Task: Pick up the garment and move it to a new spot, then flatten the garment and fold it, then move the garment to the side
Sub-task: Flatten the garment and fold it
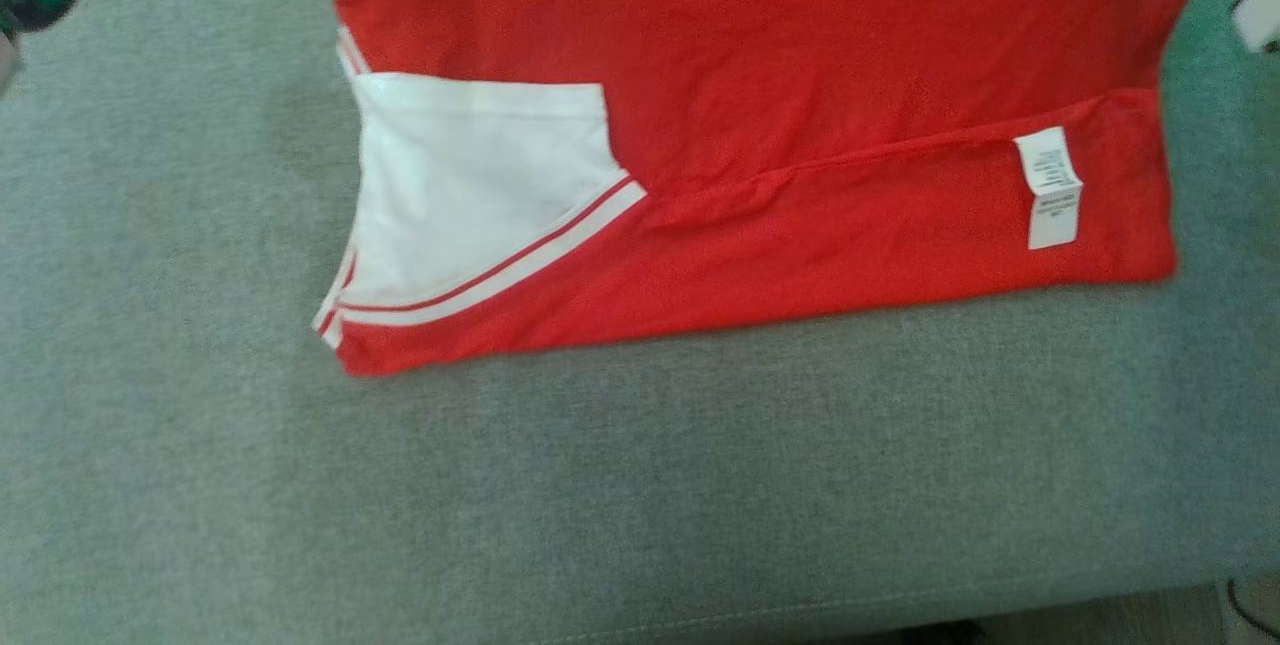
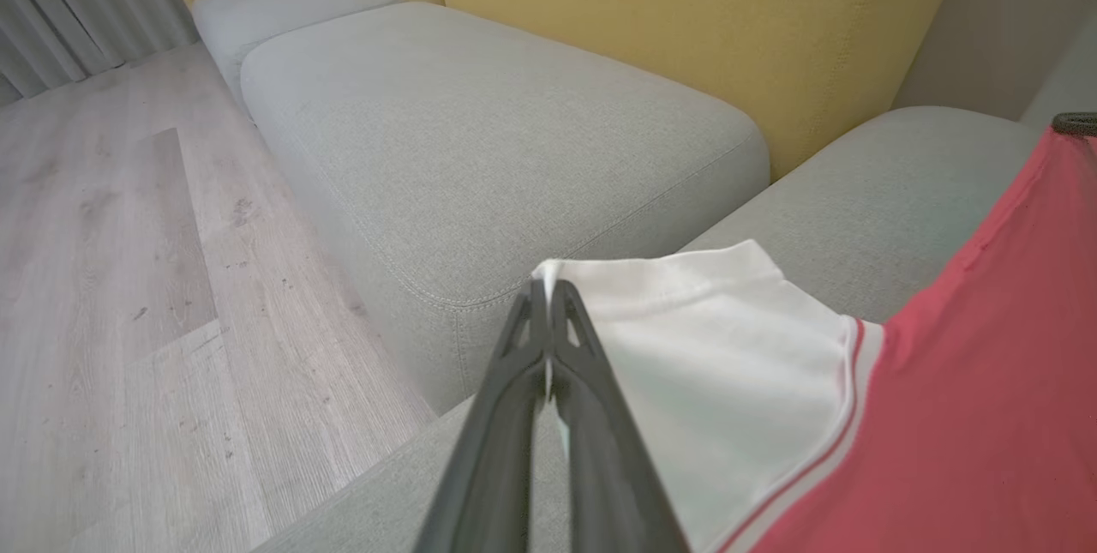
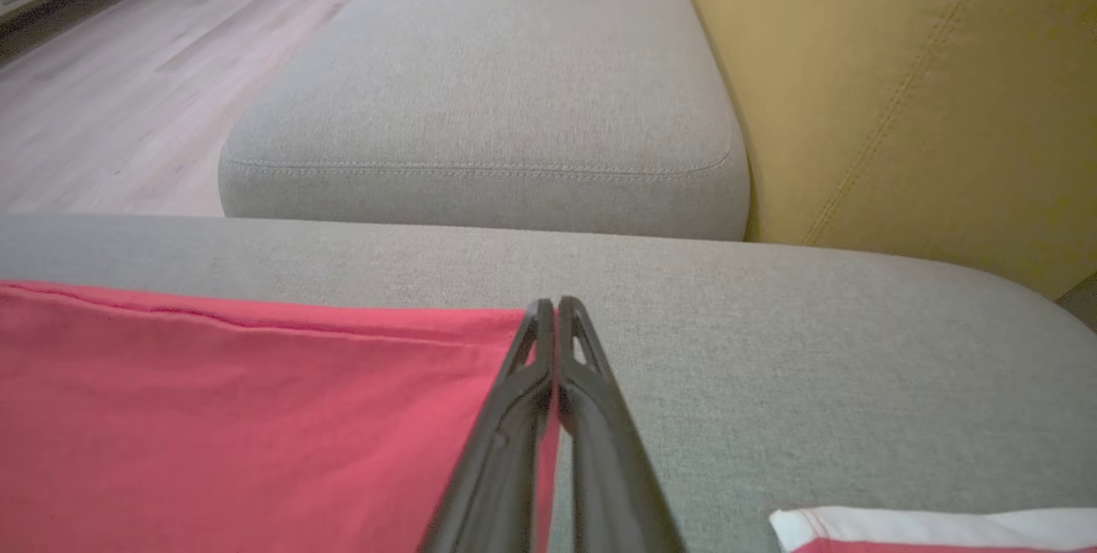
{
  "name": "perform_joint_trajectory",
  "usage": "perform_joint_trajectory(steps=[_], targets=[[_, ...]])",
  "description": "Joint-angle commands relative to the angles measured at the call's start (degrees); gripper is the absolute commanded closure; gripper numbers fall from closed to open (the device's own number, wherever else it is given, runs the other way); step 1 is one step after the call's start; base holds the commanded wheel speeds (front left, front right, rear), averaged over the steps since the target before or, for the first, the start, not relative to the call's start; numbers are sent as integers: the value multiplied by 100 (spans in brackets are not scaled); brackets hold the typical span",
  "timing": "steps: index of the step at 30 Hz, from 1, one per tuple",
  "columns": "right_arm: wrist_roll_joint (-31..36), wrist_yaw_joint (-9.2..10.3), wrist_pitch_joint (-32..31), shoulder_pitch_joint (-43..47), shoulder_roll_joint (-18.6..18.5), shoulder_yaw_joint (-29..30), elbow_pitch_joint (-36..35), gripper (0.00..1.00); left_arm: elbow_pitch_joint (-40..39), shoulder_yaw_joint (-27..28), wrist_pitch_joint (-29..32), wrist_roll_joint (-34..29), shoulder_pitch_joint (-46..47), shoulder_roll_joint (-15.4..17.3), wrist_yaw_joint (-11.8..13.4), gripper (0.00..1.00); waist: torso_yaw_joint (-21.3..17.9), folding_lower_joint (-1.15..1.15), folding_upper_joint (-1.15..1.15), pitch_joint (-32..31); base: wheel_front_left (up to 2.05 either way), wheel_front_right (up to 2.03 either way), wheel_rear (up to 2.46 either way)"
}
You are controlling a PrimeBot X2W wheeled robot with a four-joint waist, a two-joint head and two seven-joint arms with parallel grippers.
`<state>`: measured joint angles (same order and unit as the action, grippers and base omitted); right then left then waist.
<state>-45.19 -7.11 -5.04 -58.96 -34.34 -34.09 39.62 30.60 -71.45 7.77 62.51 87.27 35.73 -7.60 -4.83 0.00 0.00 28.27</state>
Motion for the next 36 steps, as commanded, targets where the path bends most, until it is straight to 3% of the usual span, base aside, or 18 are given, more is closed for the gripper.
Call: perform_joint_trajectory(steps=[1,11,21,27,36], targets=[[-40,-37,106,62,-171,69,-106,100,-88,170,-66,67,290,215,11,100,73,0,0,-63,0,0,0],[-172,-37,484,907,-463,228,-340,100,-954,-136,-83,344,-512,822,11,100,355,0,0,-336,0,0,0],[-151,-37,458,1782,-680,476,-701,100,-1922,-179,-541,51,-1630,1321,26,100,539,0,0,-485,0,0,0],[-81,-37,473,2628,-747,865,-1031,100,-2543,-185,-804,-73,-2475,1514,331,100,615,0,0,-525,0,0,0],[194,-37,354,3341,-440,1322,-1275,100,-3072,-187,-952,-51,-3127,1633,671,100,653,0,0,-505,0,0,0]])
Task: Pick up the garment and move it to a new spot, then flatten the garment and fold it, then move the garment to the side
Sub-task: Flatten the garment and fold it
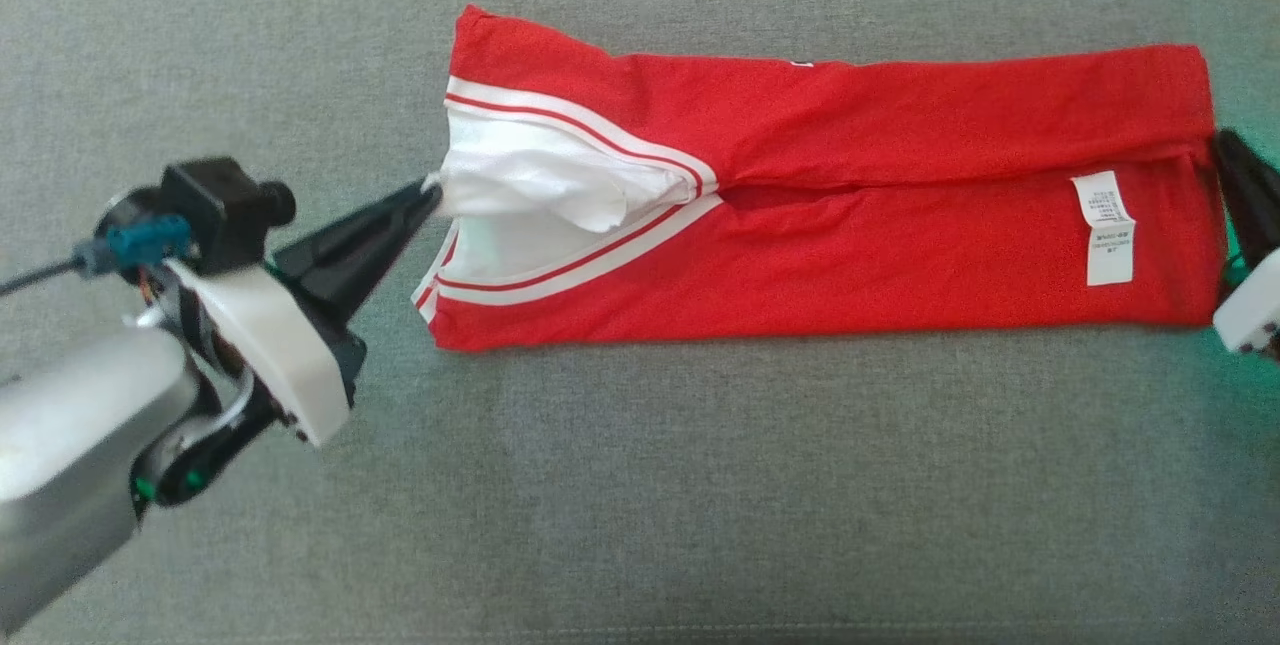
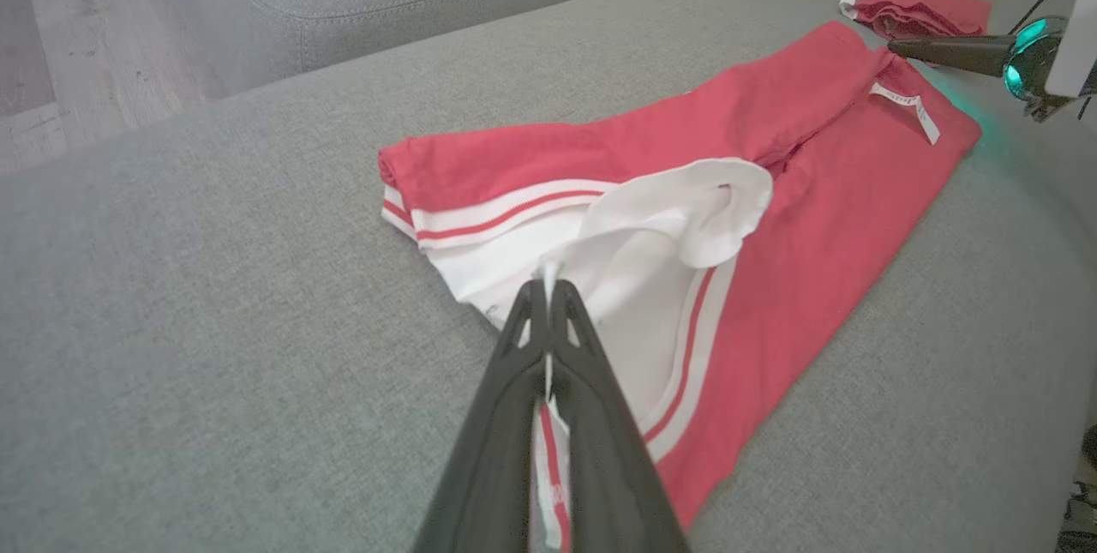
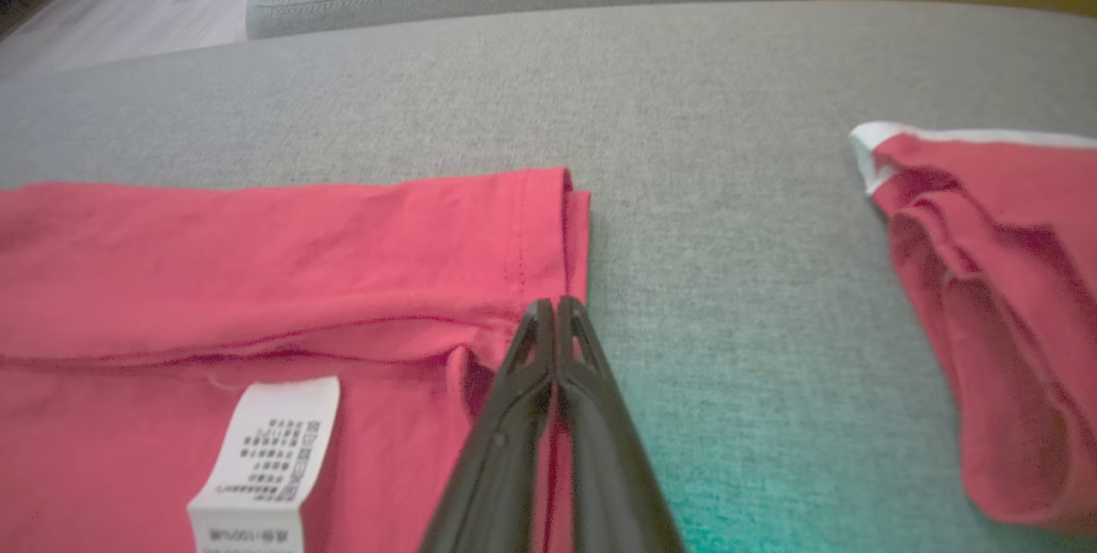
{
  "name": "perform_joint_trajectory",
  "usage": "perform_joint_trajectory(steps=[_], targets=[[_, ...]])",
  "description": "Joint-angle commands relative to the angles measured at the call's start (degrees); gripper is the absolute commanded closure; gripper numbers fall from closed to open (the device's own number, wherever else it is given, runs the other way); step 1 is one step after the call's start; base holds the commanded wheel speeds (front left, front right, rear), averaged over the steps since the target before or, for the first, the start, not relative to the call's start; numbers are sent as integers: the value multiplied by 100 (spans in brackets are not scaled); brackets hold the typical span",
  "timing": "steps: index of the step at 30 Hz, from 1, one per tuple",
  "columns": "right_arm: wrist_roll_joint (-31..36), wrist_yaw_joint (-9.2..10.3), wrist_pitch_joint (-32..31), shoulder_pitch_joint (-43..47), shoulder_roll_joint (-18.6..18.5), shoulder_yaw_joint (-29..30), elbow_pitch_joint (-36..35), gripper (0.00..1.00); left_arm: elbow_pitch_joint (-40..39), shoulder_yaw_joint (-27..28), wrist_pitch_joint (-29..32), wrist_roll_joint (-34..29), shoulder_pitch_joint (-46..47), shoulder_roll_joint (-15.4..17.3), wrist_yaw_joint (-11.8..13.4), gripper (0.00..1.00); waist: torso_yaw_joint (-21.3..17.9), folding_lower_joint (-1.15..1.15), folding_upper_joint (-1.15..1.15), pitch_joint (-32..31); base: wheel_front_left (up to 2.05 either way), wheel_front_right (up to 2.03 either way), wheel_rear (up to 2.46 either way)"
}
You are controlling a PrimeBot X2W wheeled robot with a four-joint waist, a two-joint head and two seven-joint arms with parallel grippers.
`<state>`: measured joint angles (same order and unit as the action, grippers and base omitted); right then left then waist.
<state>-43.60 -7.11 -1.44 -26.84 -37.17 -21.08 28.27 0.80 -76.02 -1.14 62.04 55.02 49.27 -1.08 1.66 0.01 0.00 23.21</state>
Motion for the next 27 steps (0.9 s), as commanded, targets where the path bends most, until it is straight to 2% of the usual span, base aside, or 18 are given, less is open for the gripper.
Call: perform_joint_trajectory(steps=[1,4,5,6,7,10,13,15,16,19,20,23,25,27], targets=[[74,-37,-31,195,-127,73,-161,100,-126,270,-78,-21,47,272,45,100,14,-1,0,7,0,0,0],[169,-37,-80,343,-10,229,-220,100,-136,270,-146,-40,-81,219,127,100,30,-1,0,9,0,0,0],[187,-37,-78,382,38,295,-236,24,-117,277,-194,-31,-120,191,175,96,30,-1,0,1,0,0,0],[202,-37,-56,418,88,388,-239,0,-86,288,-250,-13,-165,160,224,26,30,-1,0,-13,0,0,0],[225,-37,-17,468,135,481,-248,0,-52,303,-339,-29,-205,124,284,0,33,-1,0,-38,0,0,0],[270,-37,229,720,307,852,-295,0,99,342,-758,-226,-398,-18,686,0,38,-1,0,-160,0,0,0],[386,-37,598,1049,566,1263,-380,0,279,640,-1291,-401,-794,-306,1429,0,21,-1,0,-307,0,0,0],[430,-37,865,1244,795,1511,-468,0,248,1208,-1375,-607,-1180,-651,2017,0,24,-1,0,-402,0,0,0],[444,-37,958,1338,900,1611,-490,0,137,1662,-1379,-852,-1438,-878,2266,0,42,-1,0,-453,0,0,0],[503,-37,1109,1528,1161,1846,-463,0,-246,3014,-1383,-1931,-2490,-1650,2885,0,143,-1,0,-607,0,0,0],[499,-37,1117,1552,1241,1910,-439,0,-368,3370,-1384,-2277,-2887,-1922,2979,0,183,-1,0,-662,0,0,0],[494,-37,1081,1534,1397,2082,-277,0,-616,4055,-1384,-3170,-3892,-2654,2956,0,354,-1,0,-840,0,0,0],[522,-37,1062,1460,1448,2209,-101,0,-801,4427,-1385,-3606,-4380,-3118,2860,0,489,-1,0,-919,0,0,0],[572,-37,1062,1362,1481,2388,117,0,-920,4572,-1385,-4130,-4706,-3422,2692,0,662,-1,0,-977,0,0,0]])
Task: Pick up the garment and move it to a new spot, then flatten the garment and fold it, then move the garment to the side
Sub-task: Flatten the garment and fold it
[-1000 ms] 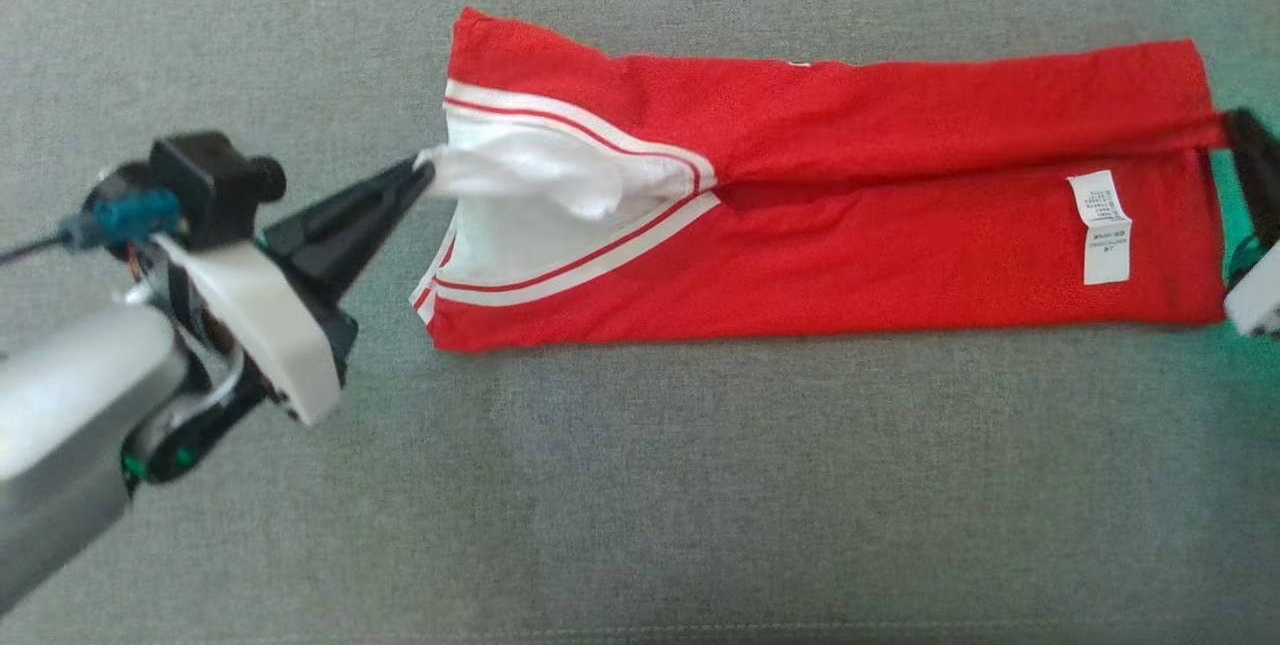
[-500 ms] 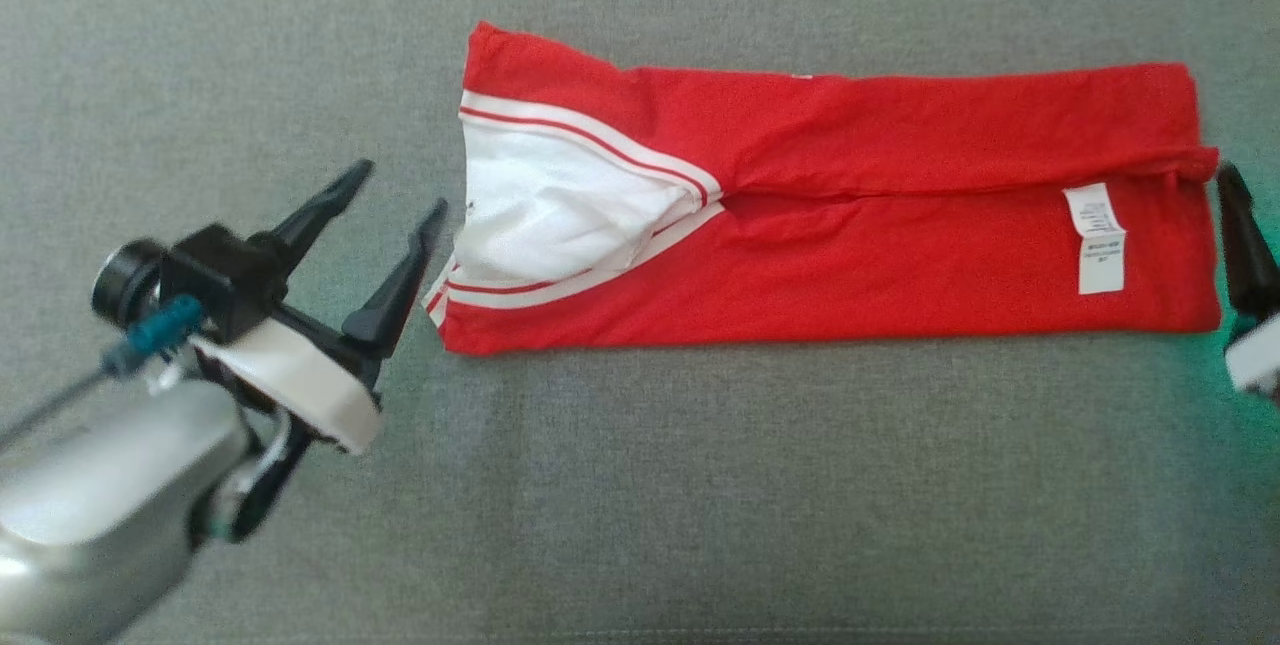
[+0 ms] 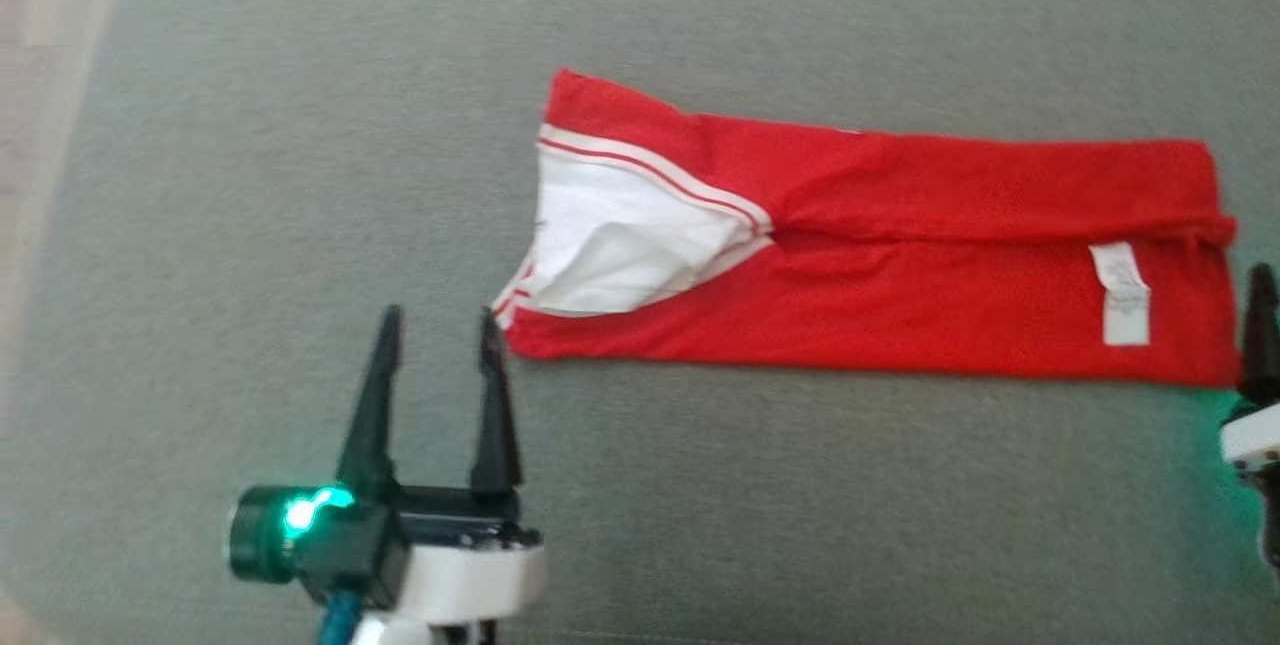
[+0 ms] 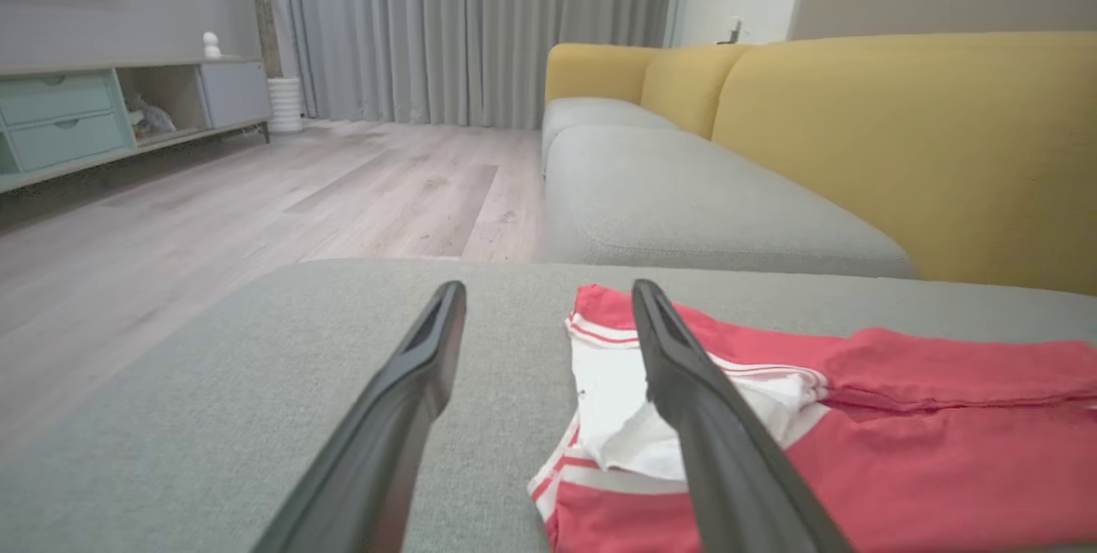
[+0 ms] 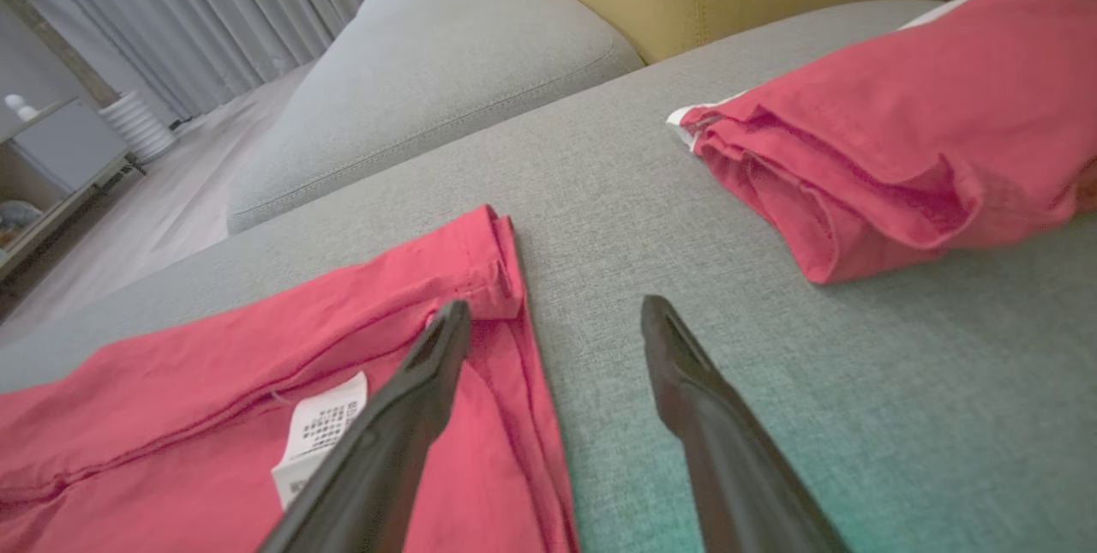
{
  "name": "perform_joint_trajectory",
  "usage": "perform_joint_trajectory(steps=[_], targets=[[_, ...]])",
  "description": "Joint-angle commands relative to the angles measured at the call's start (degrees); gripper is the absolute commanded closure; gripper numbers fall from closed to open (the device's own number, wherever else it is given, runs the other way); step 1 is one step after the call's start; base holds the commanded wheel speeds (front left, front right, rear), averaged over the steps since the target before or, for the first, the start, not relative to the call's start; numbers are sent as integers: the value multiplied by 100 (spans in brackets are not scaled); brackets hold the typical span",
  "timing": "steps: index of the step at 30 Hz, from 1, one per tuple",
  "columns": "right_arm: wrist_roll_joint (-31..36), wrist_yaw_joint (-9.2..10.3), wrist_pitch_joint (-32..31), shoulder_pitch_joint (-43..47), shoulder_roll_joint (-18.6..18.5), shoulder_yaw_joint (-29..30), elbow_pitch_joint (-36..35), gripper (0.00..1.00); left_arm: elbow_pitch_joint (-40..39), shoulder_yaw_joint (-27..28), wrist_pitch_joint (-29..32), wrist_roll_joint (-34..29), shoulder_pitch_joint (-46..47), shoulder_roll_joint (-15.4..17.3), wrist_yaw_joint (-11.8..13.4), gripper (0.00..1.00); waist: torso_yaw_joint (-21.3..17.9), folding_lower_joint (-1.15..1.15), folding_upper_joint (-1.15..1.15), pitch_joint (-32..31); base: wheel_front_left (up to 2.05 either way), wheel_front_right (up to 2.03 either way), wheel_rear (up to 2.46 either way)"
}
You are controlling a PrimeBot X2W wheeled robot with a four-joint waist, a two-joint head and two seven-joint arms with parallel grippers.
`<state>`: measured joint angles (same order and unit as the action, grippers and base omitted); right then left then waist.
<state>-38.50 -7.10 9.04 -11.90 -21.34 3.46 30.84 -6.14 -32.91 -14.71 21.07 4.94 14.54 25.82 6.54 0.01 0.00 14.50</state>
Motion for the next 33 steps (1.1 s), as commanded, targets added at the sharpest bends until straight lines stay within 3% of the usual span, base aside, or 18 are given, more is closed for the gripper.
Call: perform_joint_trajectory(steps=[1,6,13,14,15,16,17,22,25,33], targets=[[106,-39,16,-186,-93,40,-13,0,-281,323,-28,-236,183,-99,-81,0,268,-1,0,-125,0,0,0],[261,-39,-37,-557,-52,286,650,0,-336,535,-29,-888,-133,-521,-565,0,568,-1,0,-146,0,0,0],[456,-39,-202,-914,-21,347,1733,0,-334,938,-29,-1218,-266,-827,-1071,0,699,-1,0,-114,0,0,0],[487,-39,-229,-934,5,359,1867,13,-334,983,-29,-1251,-279,-859,-1126,0,699,-1,0,-116,0,0,0],[515,-39,-241,-952,36,366,1973,33,-336,1024,-29,-1281,-293,-890,-1176,0,695,-1,0,-118,0,0,0],[525,-39,-253,-968,79,360,2047,61,-340,1063,-29,-1305,-306,-921,-1220,0,688,-1,0,-119,0,0,0],[508,-39,-266,-981,136,335,2076,97,-344,1100,-29,-1329,-319,-949,-1261,0,676,-1,0,-120,0,0,0],[270,-39,-214,-975,274,165,1939,100,-345,1214,-29,-1385,-365,-1041,-1424,0,590,-1,0,-139,0,0,0],[166,-39,-57,-960,157,53,1819,100,-368,1283,-29,-1413,-380,-1087,-1530,0,508,-1,0,-155,0,0,0],[17,-39,-86,-1121,-1120,67,1528,100,-390,1384,-29,-1444,-379,-1147,-1912,0,297,-1,0,-218,0,0,0]])
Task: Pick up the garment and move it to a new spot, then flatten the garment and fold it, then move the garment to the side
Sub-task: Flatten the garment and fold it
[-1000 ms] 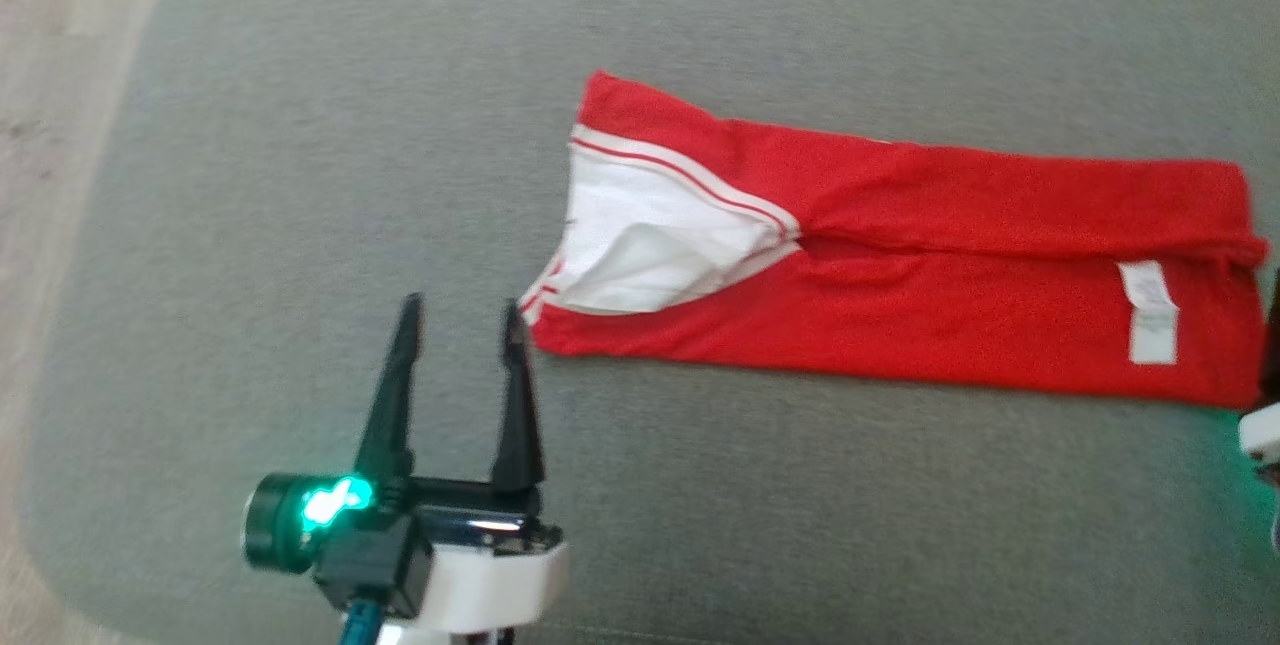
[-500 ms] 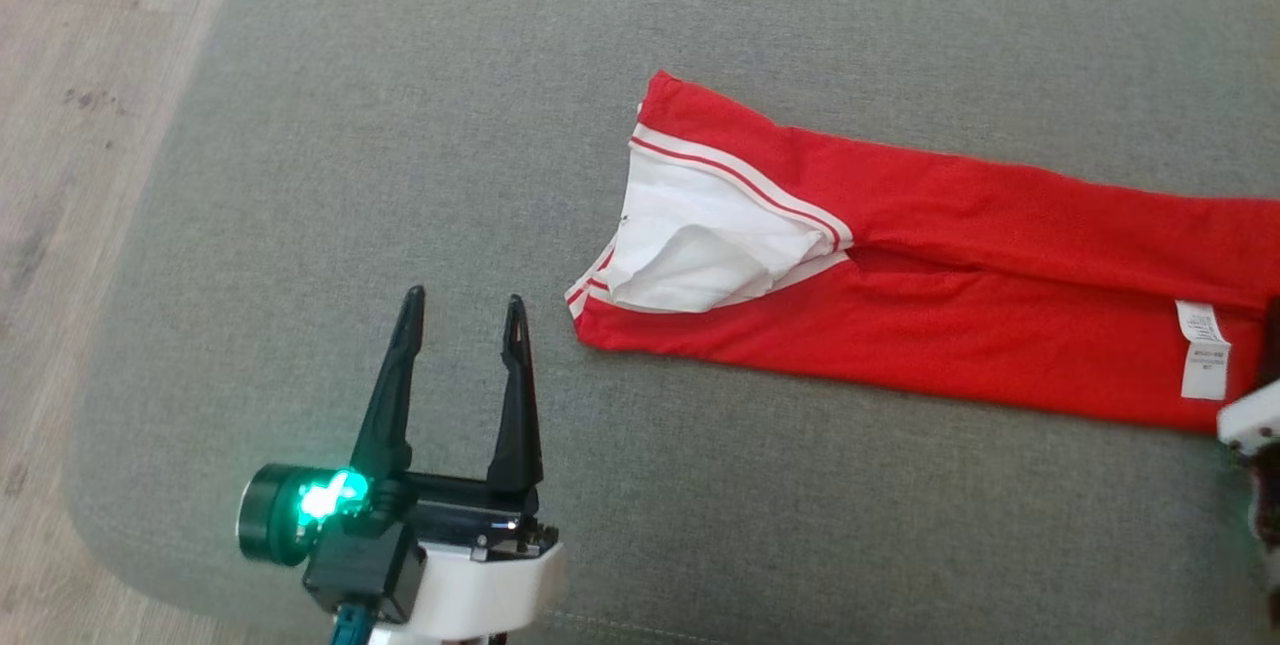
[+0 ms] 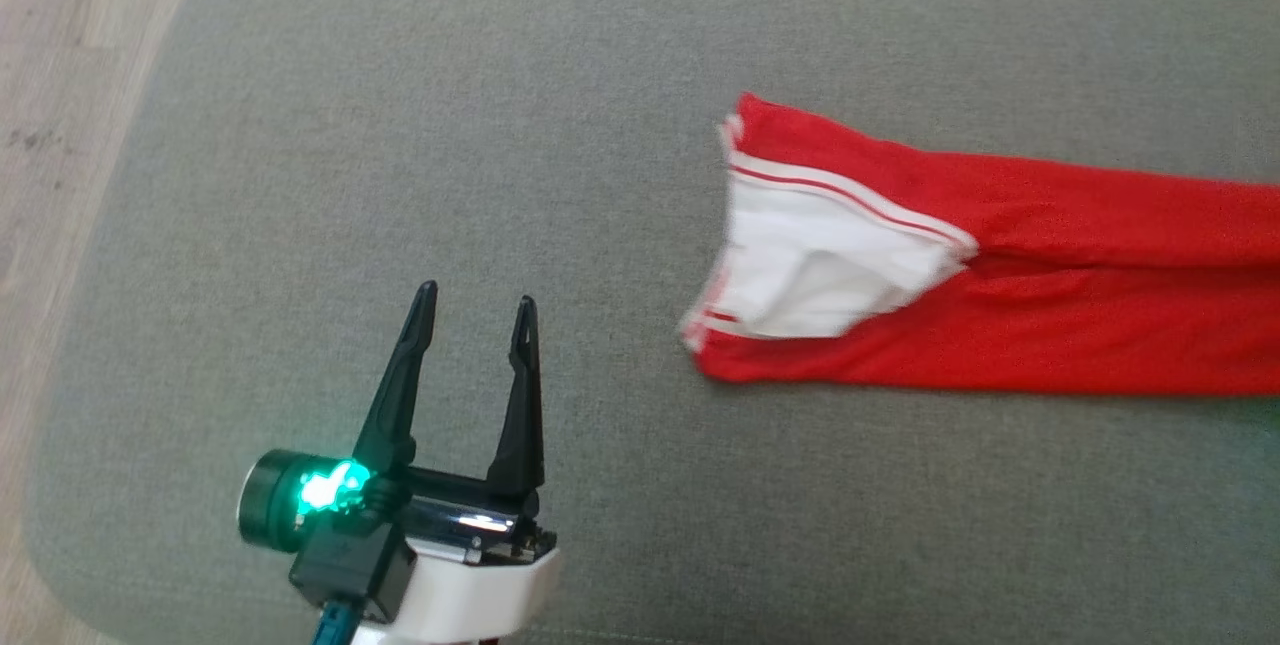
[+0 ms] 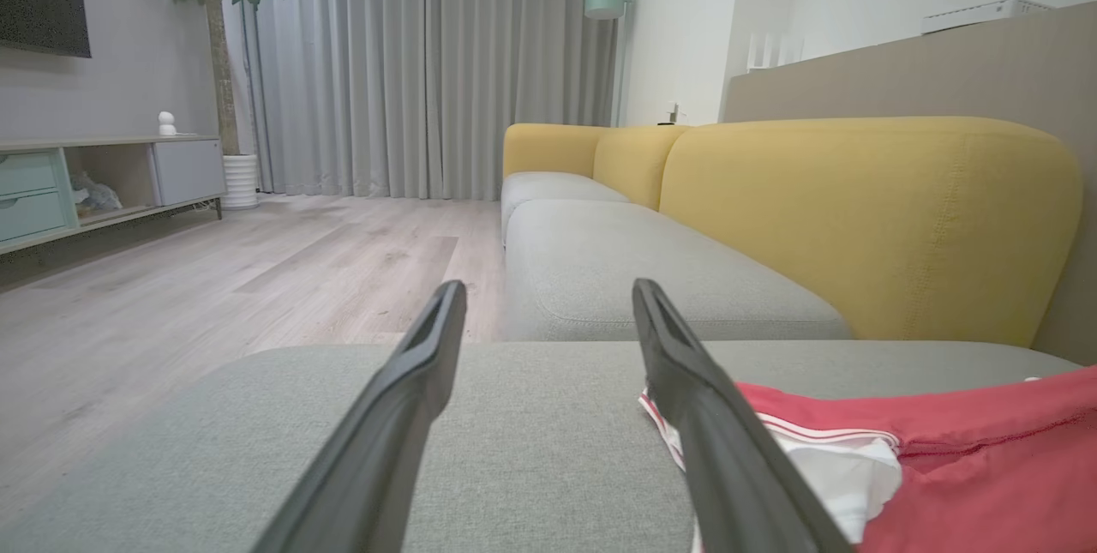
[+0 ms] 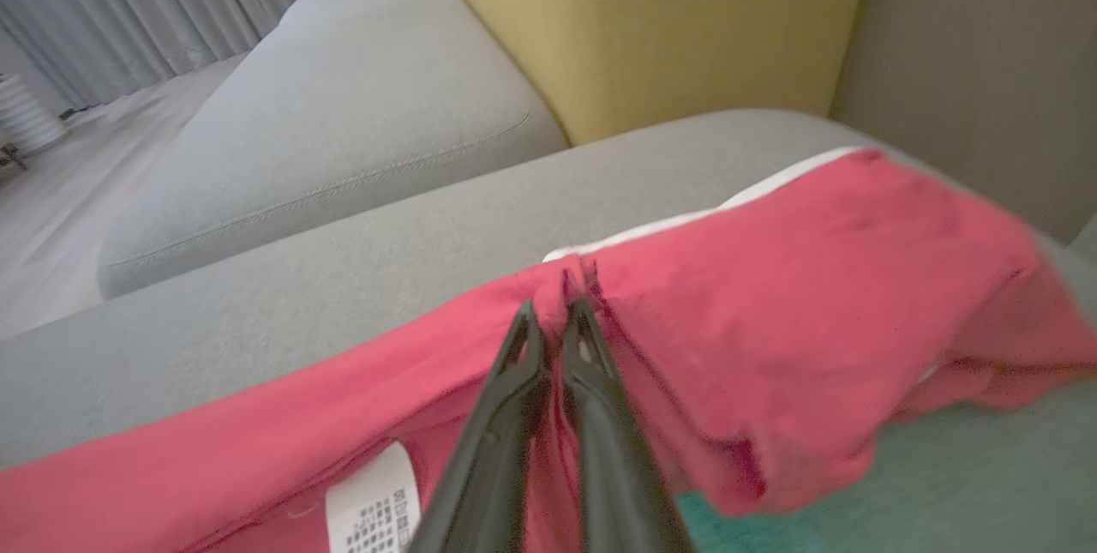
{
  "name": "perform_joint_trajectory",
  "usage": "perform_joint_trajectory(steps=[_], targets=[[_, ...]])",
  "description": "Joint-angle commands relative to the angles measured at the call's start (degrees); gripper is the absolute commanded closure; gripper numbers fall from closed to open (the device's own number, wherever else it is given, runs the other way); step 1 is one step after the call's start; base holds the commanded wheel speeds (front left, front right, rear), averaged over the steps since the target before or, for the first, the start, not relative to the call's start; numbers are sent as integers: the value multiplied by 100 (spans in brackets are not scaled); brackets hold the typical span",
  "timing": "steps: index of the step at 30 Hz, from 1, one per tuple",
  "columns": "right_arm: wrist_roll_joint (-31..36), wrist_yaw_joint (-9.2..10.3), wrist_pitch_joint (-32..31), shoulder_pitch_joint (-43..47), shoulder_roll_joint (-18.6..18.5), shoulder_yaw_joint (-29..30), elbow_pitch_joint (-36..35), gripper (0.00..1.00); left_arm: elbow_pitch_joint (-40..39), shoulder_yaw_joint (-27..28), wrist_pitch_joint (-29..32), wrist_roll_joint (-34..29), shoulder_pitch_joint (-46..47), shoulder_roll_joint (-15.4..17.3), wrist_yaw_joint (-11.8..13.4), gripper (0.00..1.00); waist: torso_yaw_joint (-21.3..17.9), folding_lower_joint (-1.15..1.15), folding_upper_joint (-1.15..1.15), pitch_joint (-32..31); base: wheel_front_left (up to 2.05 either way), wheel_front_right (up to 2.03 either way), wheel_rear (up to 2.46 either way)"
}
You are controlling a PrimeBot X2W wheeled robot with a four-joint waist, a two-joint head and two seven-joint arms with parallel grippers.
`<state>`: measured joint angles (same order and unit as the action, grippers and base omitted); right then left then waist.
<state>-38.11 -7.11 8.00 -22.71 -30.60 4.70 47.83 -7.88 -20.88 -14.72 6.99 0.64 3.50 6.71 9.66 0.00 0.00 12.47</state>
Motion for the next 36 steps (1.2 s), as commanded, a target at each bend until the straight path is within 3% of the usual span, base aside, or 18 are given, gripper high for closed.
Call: perform_joint_trajectory(steps=[1,5,8,11,16,22,29,31,36], targets=[[-35,-37,-40,-56,-319,-69,-245,100,-206,198,-28,-63,33,-45,-41,0,-38,0,0,-39,0,0,0],[-202,-37,-418,-158,-540,-199,-908,100,-179,333,-28,-116,-91,-49,-154,0,-147,0,0,-138,0,0,0],[-254,-37,-697,-183,-425,-268,-1628,100,-170,419,-28,-145,-140,-52,-223,0,-205,0,0,-185,0,0,0],[-128,-37,-972,-150,67,-325,-2370,100,-164,455,-28,-141,-146,-56,-280,0,-234,0,0,-223,0,0,0],[341,-37,-1518,-118,1254,-539,-3446,100,-127,365,-28,-72,-141,-60,-310,0,-171,0,0,-303,0,0,0],[959,-37,-1996,-106,2511,-1170,-4003,100,-54,234,-28,97,-113,-61,-285,0,103,0,0,-363,0,0,0],[1115,-37,-1968,-45,2756,-1587,-3393,100,4,106,-28,183,-32,-61,-288,0,388,0,0,-352,0,0,0],[966,-37,-1913,-47,2766,-1714,-3201,0,22,97,-28,206,-17,-61,-276,0,455,0,0,-336,0,0,0],[687,-37,-1552,-133,2770,-1922,-3181,0,47,80,-28,252,7,-62,-229,0,508,0,0,-325,0,0,0]])
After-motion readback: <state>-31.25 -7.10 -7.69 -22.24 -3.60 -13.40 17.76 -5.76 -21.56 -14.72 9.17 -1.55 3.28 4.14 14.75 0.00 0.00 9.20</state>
